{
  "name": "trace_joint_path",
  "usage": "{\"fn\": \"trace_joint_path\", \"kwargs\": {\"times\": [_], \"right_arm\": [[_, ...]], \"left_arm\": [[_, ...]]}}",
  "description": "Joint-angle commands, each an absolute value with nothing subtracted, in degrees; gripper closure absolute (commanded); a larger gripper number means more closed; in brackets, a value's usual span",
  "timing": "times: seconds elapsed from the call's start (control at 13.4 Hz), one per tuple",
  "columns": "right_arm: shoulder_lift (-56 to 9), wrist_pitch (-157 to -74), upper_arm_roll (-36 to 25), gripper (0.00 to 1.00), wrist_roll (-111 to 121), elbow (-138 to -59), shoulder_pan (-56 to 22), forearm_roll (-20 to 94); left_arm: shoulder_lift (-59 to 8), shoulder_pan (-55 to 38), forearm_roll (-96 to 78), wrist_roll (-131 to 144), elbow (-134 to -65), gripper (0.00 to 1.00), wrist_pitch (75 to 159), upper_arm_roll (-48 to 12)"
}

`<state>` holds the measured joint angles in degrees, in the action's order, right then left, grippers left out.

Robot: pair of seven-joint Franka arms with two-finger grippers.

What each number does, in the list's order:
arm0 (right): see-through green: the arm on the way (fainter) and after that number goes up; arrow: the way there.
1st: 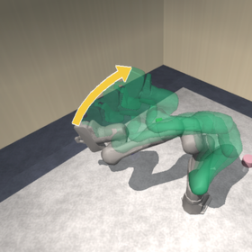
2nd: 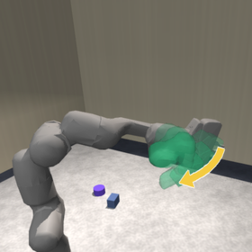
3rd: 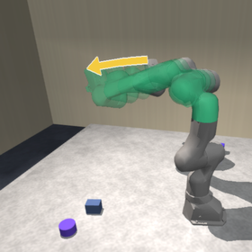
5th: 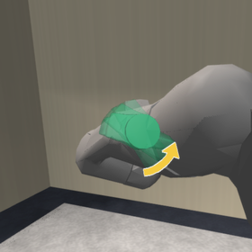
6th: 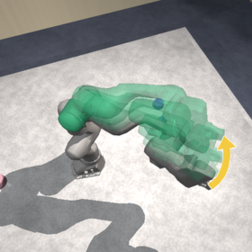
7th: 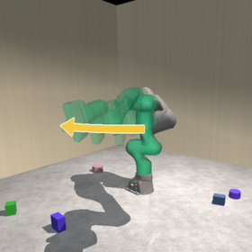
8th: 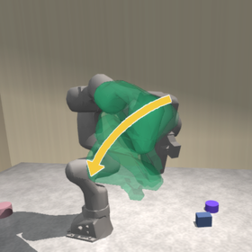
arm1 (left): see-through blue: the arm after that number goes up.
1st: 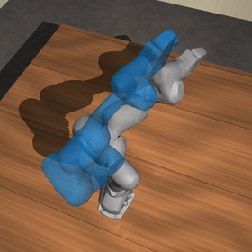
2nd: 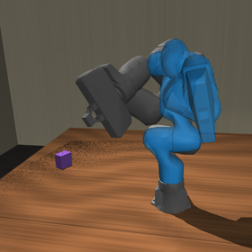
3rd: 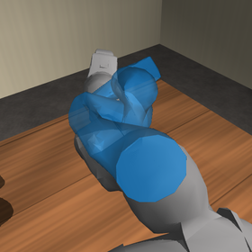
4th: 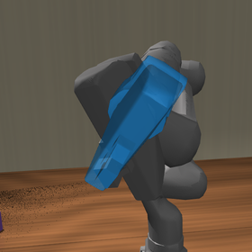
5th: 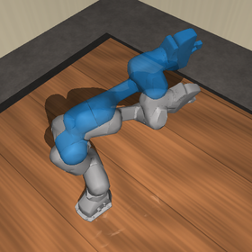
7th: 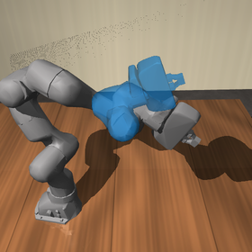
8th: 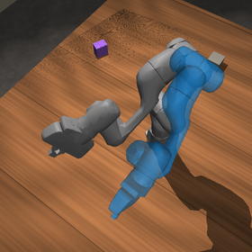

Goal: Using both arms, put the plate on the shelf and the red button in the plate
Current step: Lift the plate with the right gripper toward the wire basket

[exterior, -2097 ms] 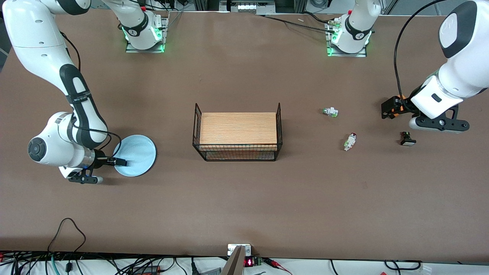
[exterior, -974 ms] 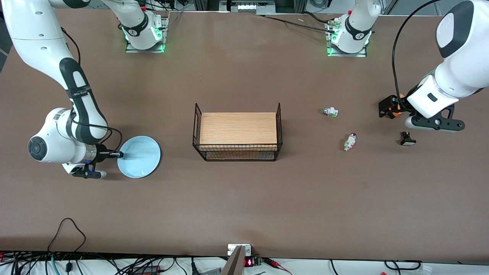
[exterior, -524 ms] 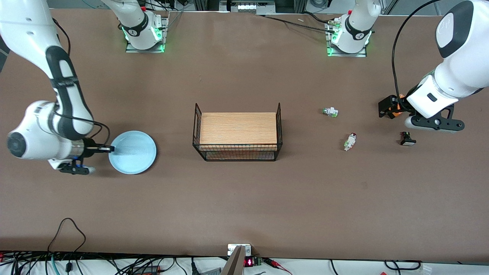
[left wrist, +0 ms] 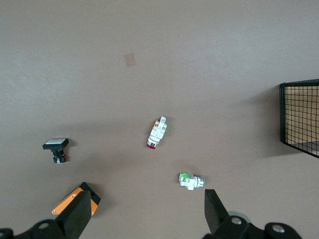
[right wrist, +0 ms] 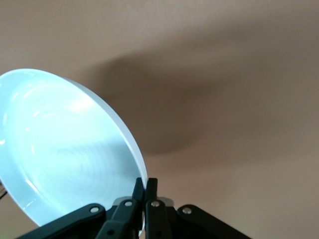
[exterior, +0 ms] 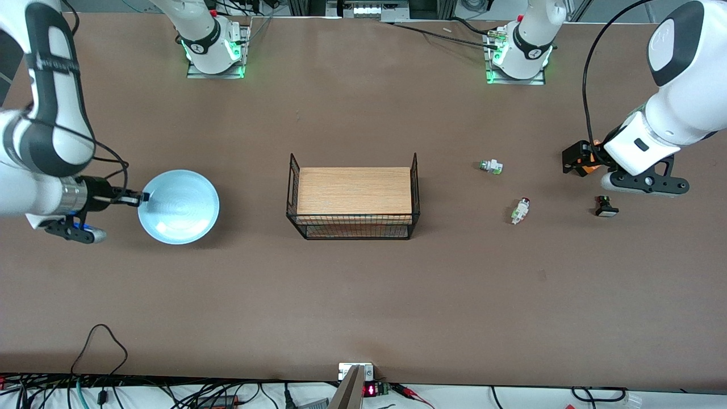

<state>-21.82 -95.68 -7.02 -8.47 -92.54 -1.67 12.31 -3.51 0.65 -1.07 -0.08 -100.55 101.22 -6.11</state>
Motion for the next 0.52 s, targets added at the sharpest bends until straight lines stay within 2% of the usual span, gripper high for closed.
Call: {"fn": "trace_joint_path", "kwargs": {"times": [0.0,0.45], "right_arm": [[-17.33,-90.02,-9.04,1.00,-18.33,-92.38,-4.74,18.43],[-8.89,-83.67,-10.81,1.00,-39.44,-91.93,-14.92,22.50]], "left_arm": [[-4.13,0.53,-1.76,0.09,-98.79,0.00,99.76,-6.06],[-4.22,0.53,-1.76,0.00,-98.79,0.00,99.76,-6.06]]}}
